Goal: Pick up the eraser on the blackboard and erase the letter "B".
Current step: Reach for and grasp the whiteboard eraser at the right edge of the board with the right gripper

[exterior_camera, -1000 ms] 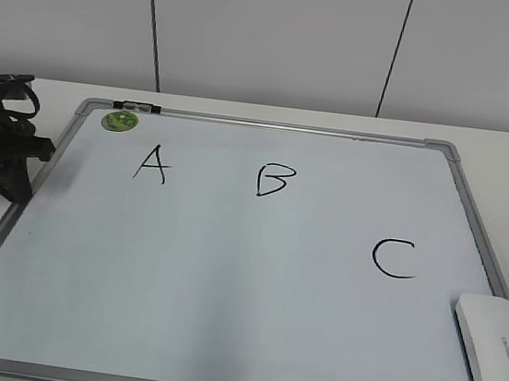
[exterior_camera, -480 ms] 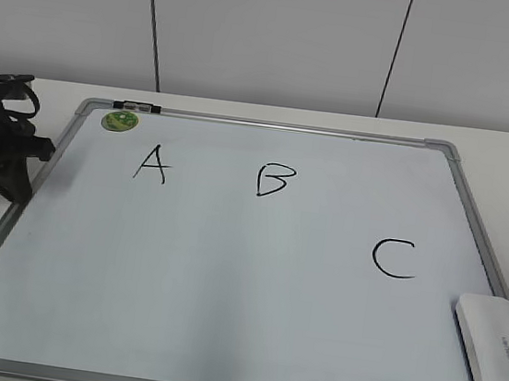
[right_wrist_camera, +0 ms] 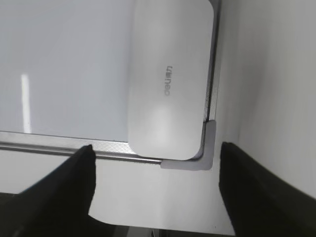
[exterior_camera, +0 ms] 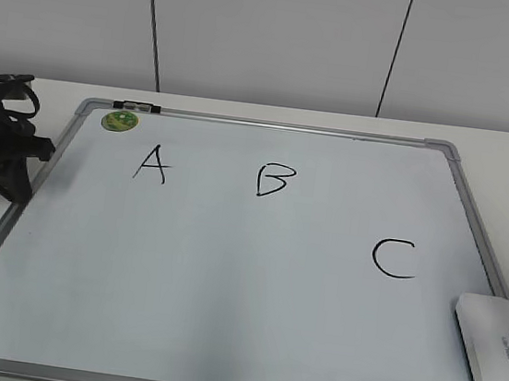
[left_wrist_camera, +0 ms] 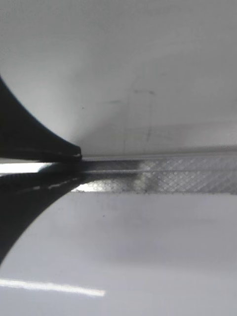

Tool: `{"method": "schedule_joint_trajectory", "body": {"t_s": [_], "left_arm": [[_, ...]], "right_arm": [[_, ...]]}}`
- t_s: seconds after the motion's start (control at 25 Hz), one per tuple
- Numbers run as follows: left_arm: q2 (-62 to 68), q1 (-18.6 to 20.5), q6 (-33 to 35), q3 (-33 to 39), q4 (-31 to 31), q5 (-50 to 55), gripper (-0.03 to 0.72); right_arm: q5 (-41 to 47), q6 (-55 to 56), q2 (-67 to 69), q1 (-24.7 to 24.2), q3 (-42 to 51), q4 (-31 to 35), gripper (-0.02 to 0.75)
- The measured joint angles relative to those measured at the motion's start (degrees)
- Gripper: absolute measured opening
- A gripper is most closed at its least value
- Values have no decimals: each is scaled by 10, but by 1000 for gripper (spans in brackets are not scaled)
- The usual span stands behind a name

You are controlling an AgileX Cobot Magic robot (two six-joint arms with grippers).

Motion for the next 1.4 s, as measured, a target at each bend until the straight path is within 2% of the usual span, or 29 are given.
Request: {"method": "schedule_joint_trajectory", "body": {"t_s": [0.28,0.72,1.4], "left_arm": [[0,0,0,0,0,0,11],[0,0,0,0,0,1,11],[0,0,0,0,0,1,11]], "right_arm": [[-58,11,75,0,0,-1,651],[-121,54,171,0,-1,-18,652],[-160,76,212,0,-5,-24,638]]}}
